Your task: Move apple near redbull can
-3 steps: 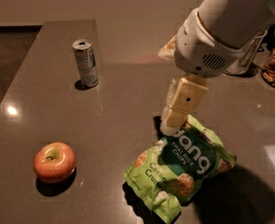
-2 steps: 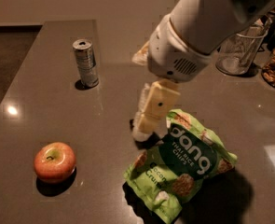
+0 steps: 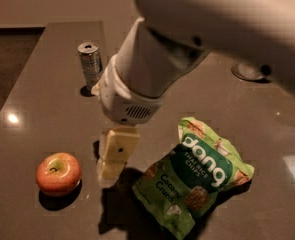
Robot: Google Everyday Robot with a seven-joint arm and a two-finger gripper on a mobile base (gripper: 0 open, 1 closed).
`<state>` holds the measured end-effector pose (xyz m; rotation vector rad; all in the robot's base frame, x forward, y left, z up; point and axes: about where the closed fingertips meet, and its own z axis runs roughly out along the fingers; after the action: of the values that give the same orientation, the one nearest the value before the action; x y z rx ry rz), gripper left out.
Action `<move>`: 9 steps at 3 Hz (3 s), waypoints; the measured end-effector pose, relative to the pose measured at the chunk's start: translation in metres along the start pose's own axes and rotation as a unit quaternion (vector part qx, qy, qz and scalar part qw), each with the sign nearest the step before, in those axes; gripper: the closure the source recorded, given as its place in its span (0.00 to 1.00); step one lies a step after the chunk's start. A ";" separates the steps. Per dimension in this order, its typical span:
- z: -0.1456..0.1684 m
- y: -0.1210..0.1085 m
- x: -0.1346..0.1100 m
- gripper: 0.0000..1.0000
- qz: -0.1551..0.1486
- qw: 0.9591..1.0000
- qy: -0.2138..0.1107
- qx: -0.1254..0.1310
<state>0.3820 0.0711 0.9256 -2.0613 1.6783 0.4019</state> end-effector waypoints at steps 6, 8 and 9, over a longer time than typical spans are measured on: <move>0.108 0.033 -0.054 0.21 -0.088 0.989 0.040 -0.110; 0.087 -0.006 -0.039 0.67 -0.034 0.995 0.037 -0.090; 0.073 -0.044 -0.028 0.91 0.007 0.997 0.049 -0.066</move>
Offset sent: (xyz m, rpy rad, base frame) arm -0.0475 0.0822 -0.0622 -0.0952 0.0399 0.2174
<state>0.4225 0.1390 0.8836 -2.1974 1.7673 0.4339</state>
